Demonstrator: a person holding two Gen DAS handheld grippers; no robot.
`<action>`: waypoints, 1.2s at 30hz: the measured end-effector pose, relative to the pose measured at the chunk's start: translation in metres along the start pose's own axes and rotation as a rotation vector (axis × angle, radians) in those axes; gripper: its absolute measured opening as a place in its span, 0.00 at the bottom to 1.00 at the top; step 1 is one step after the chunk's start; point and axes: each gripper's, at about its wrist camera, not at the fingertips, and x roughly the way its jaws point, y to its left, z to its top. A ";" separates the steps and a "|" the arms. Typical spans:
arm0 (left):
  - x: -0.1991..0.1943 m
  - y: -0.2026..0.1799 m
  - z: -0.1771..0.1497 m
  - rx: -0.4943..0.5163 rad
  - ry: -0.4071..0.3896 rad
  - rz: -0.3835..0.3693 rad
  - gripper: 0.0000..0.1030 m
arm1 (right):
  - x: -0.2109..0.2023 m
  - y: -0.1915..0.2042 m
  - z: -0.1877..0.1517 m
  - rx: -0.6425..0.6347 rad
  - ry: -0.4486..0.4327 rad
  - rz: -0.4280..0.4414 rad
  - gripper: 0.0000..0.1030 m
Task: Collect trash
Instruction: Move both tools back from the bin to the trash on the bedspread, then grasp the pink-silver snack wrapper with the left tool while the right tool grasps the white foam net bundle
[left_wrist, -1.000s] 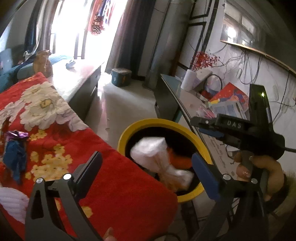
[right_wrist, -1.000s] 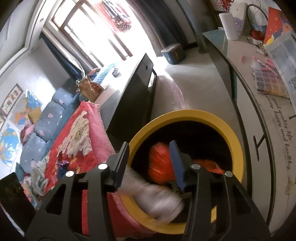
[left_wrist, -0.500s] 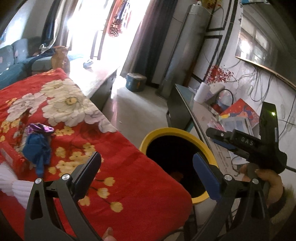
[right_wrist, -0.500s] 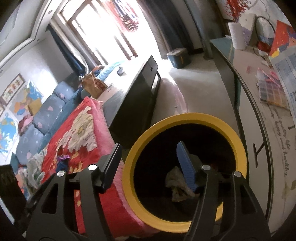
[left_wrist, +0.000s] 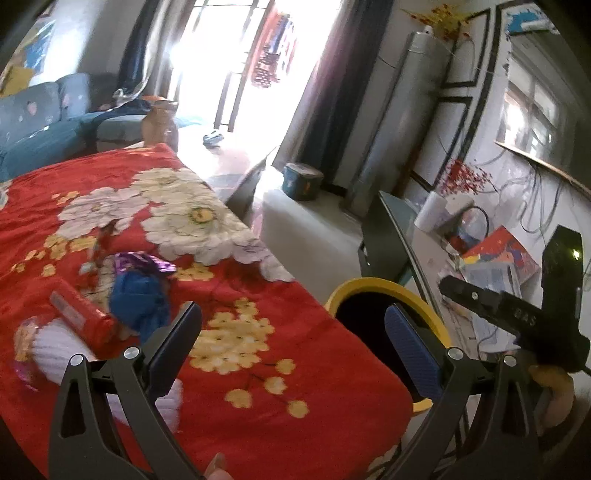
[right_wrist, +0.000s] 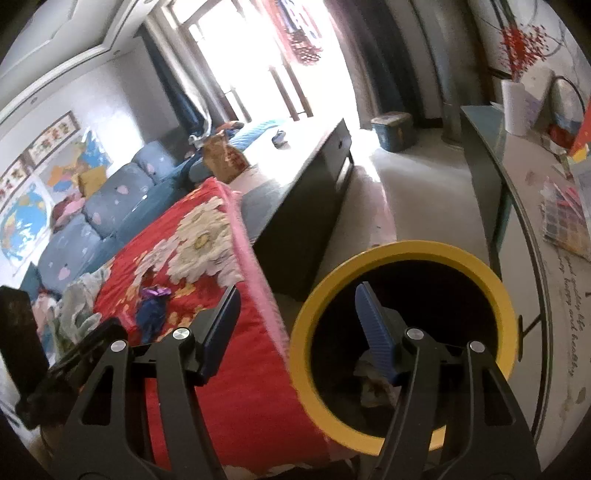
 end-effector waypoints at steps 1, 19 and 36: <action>-0.003 0.005 0.001 -0.009 -0.005 0.009 0.94 | 0.000 0.004 -0.001 -0.007 0.001 0.004 0.55; -0.038 0.062 0.008 -0.116 -0.079 0.102 0.94 | 0.005 0.065 -0.018 -0.134 0.058 0.100 0.56; -0.064 0.119 0.009 -0.219 -0.112 0.197 0.94 | 0.018 0.120 -0.042 -0.252 0.125 0.180 0.56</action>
